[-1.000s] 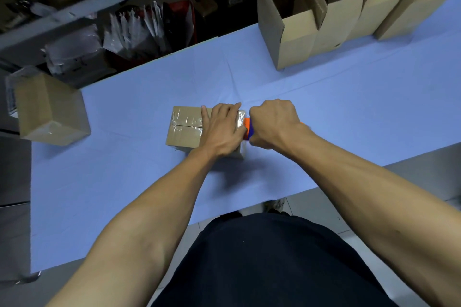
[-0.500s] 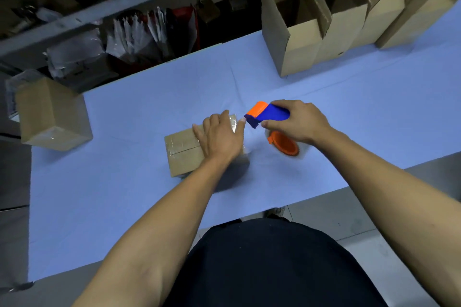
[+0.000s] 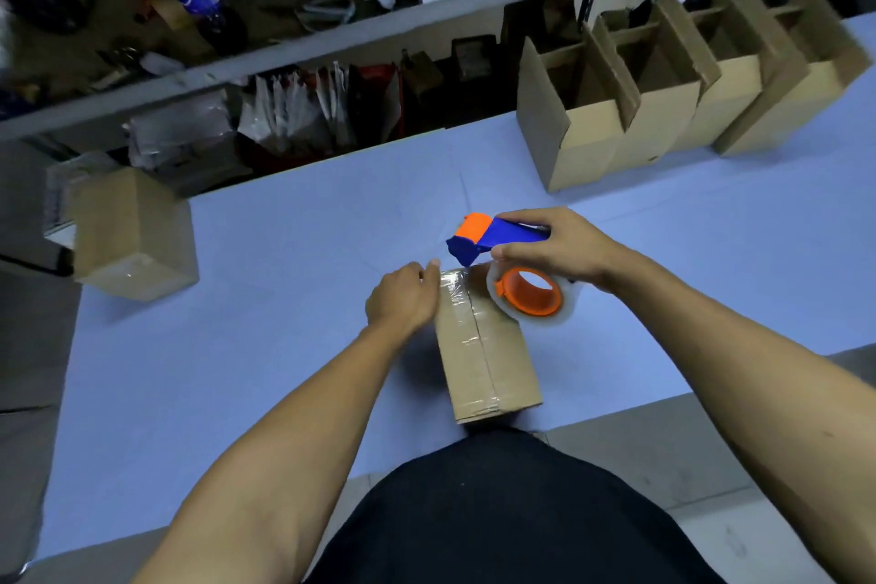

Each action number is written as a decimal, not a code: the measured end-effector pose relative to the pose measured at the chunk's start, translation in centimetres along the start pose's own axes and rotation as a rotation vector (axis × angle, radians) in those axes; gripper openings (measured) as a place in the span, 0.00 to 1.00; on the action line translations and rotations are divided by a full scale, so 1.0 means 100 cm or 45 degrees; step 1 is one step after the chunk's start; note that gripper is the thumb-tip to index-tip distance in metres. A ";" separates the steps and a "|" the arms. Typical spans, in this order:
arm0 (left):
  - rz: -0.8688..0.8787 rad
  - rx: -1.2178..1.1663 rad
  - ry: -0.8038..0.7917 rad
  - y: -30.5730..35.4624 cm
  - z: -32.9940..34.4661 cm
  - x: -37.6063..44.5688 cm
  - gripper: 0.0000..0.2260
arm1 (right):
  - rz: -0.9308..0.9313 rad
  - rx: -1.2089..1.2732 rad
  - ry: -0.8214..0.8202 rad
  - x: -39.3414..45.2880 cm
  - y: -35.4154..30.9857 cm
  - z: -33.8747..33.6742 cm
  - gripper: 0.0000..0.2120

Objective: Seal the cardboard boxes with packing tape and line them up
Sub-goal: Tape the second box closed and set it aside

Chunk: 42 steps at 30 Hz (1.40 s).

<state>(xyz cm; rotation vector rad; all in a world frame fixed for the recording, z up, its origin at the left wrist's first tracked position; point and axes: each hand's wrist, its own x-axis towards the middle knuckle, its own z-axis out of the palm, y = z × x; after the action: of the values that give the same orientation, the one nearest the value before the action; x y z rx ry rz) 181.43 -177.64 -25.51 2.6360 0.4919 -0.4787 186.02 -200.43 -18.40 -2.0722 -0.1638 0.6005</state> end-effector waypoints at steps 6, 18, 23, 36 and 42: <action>0.024 -0.905 -0.040 0.012 -0.043 -0.001 0.18 | -0.130 -0.073 -0.047 0.009 -0.019 -0.005 0.26; -0.144 -1.530 -0.435 0.020 -0.068 0.007 0.05 | -0.238 -0.121 -0.166 0.024 -0.026 -0.006 0.34; -0.085 -1.434 -0.402 0.017 -0.065 0.008 0.04 | -0.342 -0.604 -0.220 0.033 -0.033 -0.012 0.37; -0.289 -1.439 0.017 -0.041 -0.028 -0.004 0.07 | -0.445 -1.077 -0.203 0.026 0.016 -0.037 0.19; -0.336 -1.548 -0.029 -0.039 -0.019 -0.001 0.06 | -0.464 -1.080 -0.204 0.030 0.021 -0.040 0.20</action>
<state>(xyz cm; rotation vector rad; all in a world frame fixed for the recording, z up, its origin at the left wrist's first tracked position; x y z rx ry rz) 180.24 -173.48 -25.09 1.4046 0.7972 -0.1677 190.28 -203.61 -19.46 -2.6895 -1.0118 0.5115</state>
